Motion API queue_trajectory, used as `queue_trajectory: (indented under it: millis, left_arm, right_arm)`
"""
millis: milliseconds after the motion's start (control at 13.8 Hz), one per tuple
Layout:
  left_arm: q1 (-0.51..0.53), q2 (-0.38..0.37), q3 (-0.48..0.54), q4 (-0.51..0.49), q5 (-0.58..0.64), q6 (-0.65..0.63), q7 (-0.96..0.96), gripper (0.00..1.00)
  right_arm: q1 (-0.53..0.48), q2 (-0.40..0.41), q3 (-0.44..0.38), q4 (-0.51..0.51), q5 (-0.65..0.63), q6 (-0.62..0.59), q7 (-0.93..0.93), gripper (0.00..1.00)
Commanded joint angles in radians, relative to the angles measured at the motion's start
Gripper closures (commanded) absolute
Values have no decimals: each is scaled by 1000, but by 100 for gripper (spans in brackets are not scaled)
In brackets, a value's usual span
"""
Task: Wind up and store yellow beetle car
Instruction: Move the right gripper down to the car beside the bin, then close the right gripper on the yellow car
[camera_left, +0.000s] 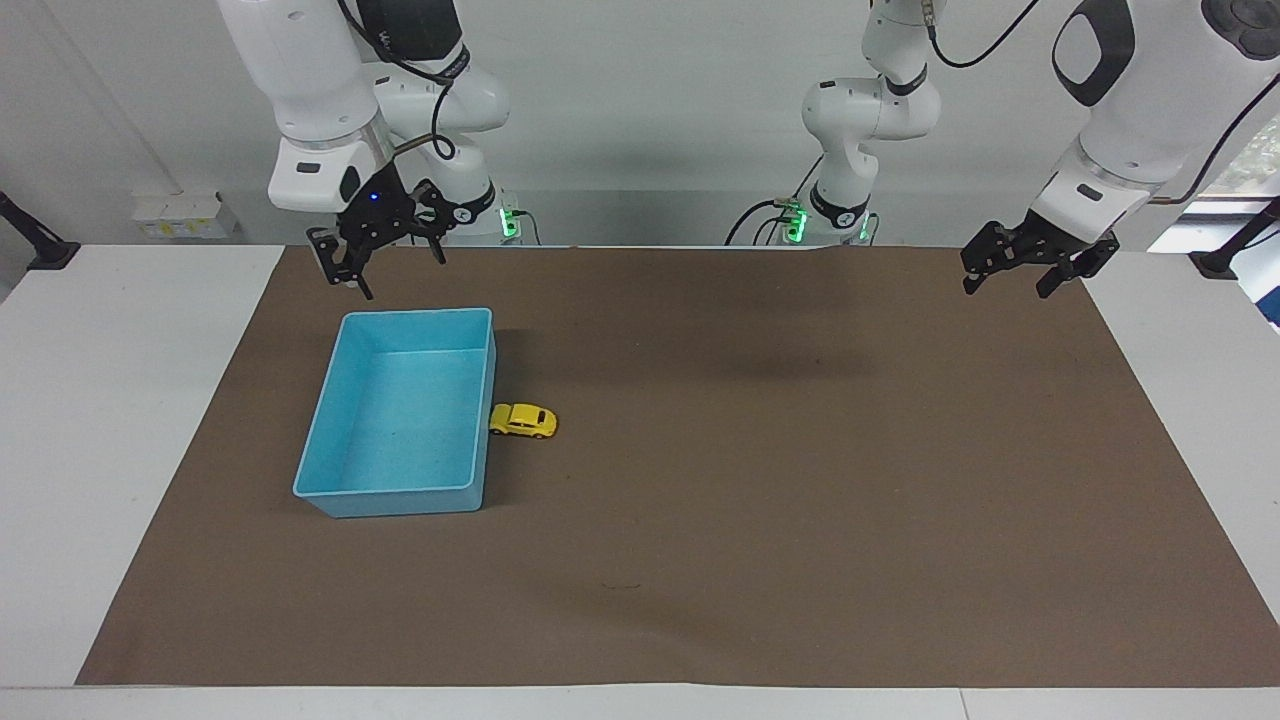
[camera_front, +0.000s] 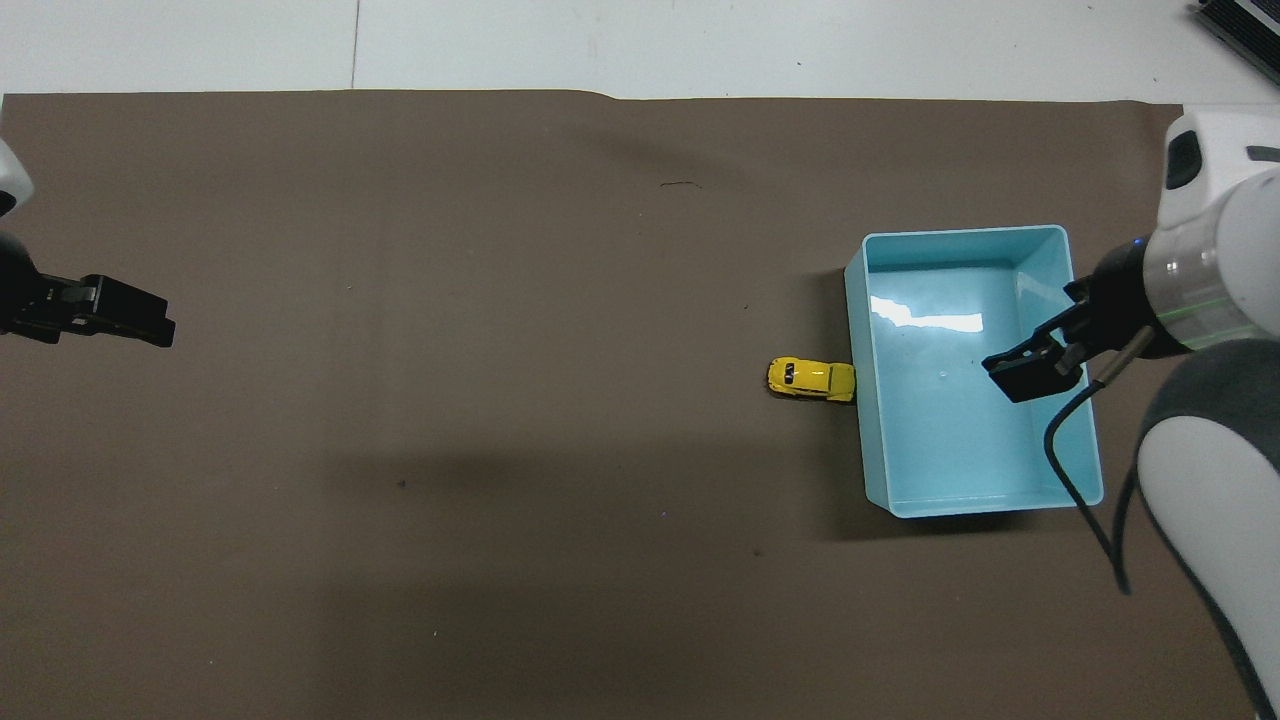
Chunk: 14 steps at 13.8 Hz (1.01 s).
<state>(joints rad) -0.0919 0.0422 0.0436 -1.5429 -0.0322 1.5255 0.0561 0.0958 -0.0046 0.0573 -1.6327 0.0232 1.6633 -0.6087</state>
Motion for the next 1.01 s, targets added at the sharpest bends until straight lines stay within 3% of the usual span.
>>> queue_trajectory:
  millis: [0,507,652,941]
  left_arm:
    - [14,-19,-13,-14,9,-7,-7,0]
    - [14,-18,-13,-14,9,-7,-7,0]
    - [14,-19,-13,-14,9,-7,-7,0]
    - [14,-18,-13,-14,9,-7,-7,0]
  right_arm:
    - [57,-18,1,-137,4,146,-134,0]
    - [157,38,1,-377,-46,501,-249,0]
    - [134,40,1,-386,-43,497,-405,0]
    - [122,84,1,-423,-43,551,-470,0]
